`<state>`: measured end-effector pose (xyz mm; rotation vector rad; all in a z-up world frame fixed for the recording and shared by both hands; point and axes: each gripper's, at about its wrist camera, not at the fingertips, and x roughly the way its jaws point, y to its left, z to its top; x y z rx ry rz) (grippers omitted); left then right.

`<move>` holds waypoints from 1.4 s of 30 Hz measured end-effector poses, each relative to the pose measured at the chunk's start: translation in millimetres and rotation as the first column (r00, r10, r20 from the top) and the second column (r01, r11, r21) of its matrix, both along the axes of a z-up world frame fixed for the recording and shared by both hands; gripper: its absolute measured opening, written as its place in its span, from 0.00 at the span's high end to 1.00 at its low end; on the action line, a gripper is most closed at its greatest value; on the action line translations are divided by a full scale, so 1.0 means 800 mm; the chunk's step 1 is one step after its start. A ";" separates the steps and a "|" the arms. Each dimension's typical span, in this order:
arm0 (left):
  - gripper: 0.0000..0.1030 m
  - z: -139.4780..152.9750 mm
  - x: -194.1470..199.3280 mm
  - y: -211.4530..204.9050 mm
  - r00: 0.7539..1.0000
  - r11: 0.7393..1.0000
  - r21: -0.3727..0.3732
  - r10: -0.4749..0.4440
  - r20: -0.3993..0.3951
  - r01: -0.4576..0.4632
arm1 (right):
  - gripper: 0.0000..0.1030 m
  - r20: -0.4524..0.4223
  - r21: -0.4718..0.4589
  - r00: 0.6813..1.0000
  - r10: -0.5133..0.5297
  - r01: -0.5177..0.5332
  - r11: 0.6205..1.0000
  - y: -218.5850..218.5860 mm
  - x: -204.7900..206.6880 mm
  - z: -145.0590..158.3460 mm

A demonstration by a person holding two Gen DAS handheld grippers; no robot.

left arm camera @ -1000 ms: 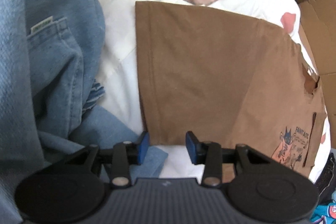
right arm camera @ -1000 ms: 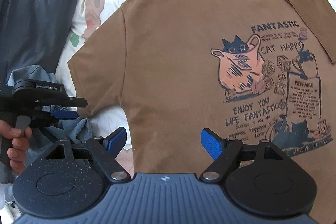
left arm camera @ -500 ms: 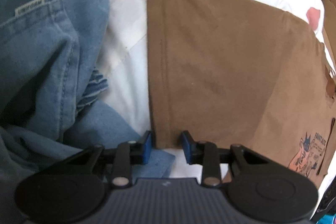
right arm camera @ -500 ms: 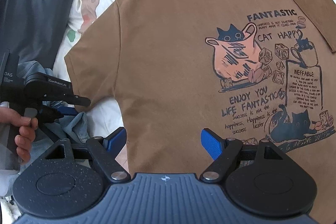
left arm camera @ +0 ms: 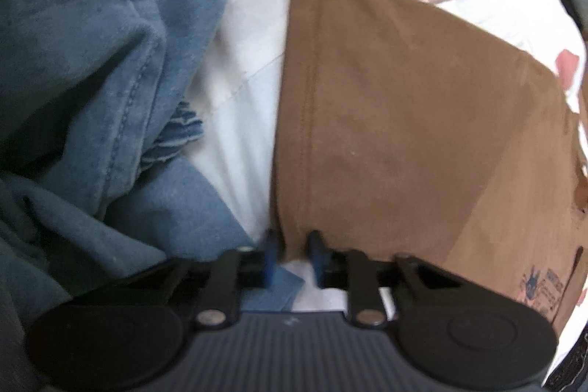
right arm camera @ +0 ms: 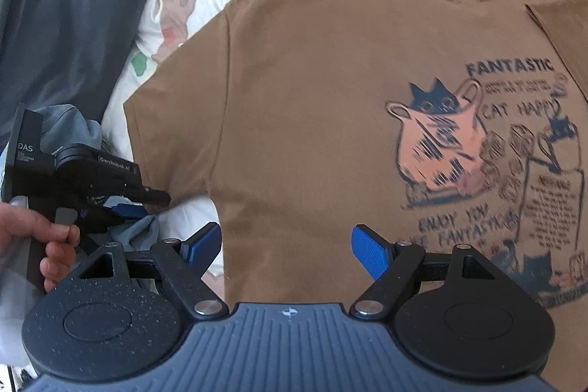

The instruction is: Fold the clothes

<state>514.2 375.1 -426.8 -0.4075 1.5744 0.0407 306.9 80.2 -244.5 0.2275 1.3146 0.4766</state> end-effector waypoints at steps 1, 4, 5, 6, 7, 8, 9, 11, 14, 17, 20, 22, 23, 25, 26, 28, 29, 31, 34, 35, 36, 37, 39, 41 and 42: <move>0.90 0.004 0.000 0.000 1.000 1.000 -0.006 -0.004 0.007 0.004 | 0.21 0.004 0.003 1.000 0.007 -0.007 1.000 0.004 0.002 -0.001; 0.91 0.018 0.000 0.004 1.000 1.000 -0.027 0.005 0.030 -0.004 | 0.32 0.014 0.012 1.000 0.025 -0.025 1.000 0.015 0.008 -0.003; 0.91 0.024 0.001 0.004 0.999 0.999 -0.036 0.007 0.041 -0.006 | 0.35 0.021 0.008 0.999 0.030 -0.030 1.000 0.019 0.008 -0.004; 0.91 0.030 0.001 0.003 0.999 0.999 -0.044 0.007 0.052 -0.005 | 0.42 0.028 -0.002 0.999 0.033 -0.033 0.999 0.024 0.009 -0.005; 0.91 0.036 0.002 0.002 0.998 0.999 -0.049 0.000 0.064 0.004 | 0.49 0.027 -0.004 0.999 0.033 -0.033 0.999 0.028 0.009 -0.007; 0.91 0.041 0.003 0.000 0.997 0.998 -0.054 -0.008 0.076 0.012 | 0.53 0.022 0.000 0.999 0.031 -0.031 1.000 0.032 0.009 -0.009; 0.91 0.047 0.004 -0.001 0.996 0.998 -0.059 -0.015 0.088 0.020 | 0.58 0.017 0.006 0.999 0.031 -0.032 0.999 0.035 0.008 -0.011; 0.91 0.056 0.004 -0.002 0.994 0.997 -0.066 -0.025 0.110 0.033 | 0.67 0.007 0.017 0.999 0.033 -0.033 0.999 0.042 0.006 -0.014; 0.92 0.069 -0.028 0.002 0.990 0.996 -0.075 -0.027 0.137 0.037 | 0.81 0.003 0.046 0.999 0.038 -0.038 0.998 0.053 0.003 -0.018; 0.92 0.085 -0.028 0.008 0.986 0.995 -0.092 -0.030 0.165 0.045 | 0.86 -0.011 0.071 0.999 0.032 -0.032 0.997 0.063 0.003 -0.027; 0.92 0.096 -0.026 0.005 0.983 0.991 -0.125 -0.014 0.184 0.038 | 0.94 -0.029 0.084 1.000 0.010 -0.008 0.996 0.072 0.005 -0.039; 0.92 0.100 -0.024 0.000 0.981 0.989 -0.148 0.003 0.192 0.026 | 0.97 -0.038 0.095 0.999 -0.008 0.012 0.995 0.075 0.007 -0.048; 0.93 0.092 -0.018 -0.004 0.980 0.987 -0.156 0.002 0.200 0.029 | 0.97 -0.043 0.100 0.999 -0.018 0.022 0.995 0.077 0.007 -0.052; 0.93 0.093 -0.015 -0.004 0.978 0.983 -0.179 0.005 0.210 0.033 | 0.97 -0.057 0.123 0.998 -0.041 0.048 0.991 0.079 0.010 -0.059; 0.93 0.093 -0.014 -0.004 0.977 0.981 -0.190 0.007 0.214 0.034 | 0.97 -0.060 0.128 0.997 -0.045 0.052 0.990 0.080 0.011 -0.061; 0.93 0.094 -0.012 -0.004 0.975 0.979 -0.199 -0.004 0.222 0.049 | 0.97 -0.065 0.128 0.997 -0.044 0.052 0.990 0.084 0.012 -0.065; 0.93 0.096 -0.012 -0.005 0.974 0.978 -0.200 -0.015 0.225 0.061 | 0.97 -0.067 0.128 0.997 -0.043 0.051 0.990 0.085 0.013 -0.067; 0.94 0.101 -0.013 -0.006 0.972 0.975 -0.204 -0.038 0.232 0.087 | 0.98 -0.071 0.128 0.997 -0.041 0.050 0.991 0.088 0.013 -0.071; 0.95 0.105 -0.010 -0.010 0.968 0.965 -0.229 -0.071 0.239 0.128 | 0.98 -0.077 0.128 0.996 -0.039 0.049 0.991 0.093 0.015 -0.077; 0.95 0.105 -0.008 -0.011 0.967 0.961 -0.239 -0.082 0.241 0.141 | 0.98 -0.079 0.128 0.996 -0.039 0.049 0.991 0.095 0.015 -0.079; 0.95 0.104 -0.006 -0.014 0.966 0.954 -0.256 -0.092 0.241 0.155 | 0.97 -0.081 0.128 0.996 -0.038 0.048 0.991 0.096 0.016 -0.081; 0.96 0.103 -0.004 -0.016 0.965 0.948 -0.272 -0.100 0.243 0.167 | 0.97 -0.088 0.133 0.995 -0.042 0.054 0.990 0.097 0.016 -0.083; 0.96 0.103 -0.002 -0.021 0.962 0.936 -0.298 -0.116 0.247 0.190 | 0.97 -0.112 0.146 0.992 -0.064 0.080 0.986 0.095 0.018 -0.088; 0.96 0.102 -0.001 -0.027 0.960 0.927 -0.314 -0.130 0.247 0.206 | 0.96 -0.114 0.149 0.991 -0.064 0.080 0.986 0.095 0.018 -0.090; 0.96 0.101 -0.001 -0.030 0.960 0.923 -0.321 -0.135 0.246 0.212 | 0.96 -0.112 0.150 0.992 -0.061 0.078 0.986 0.095 0.018 -0.091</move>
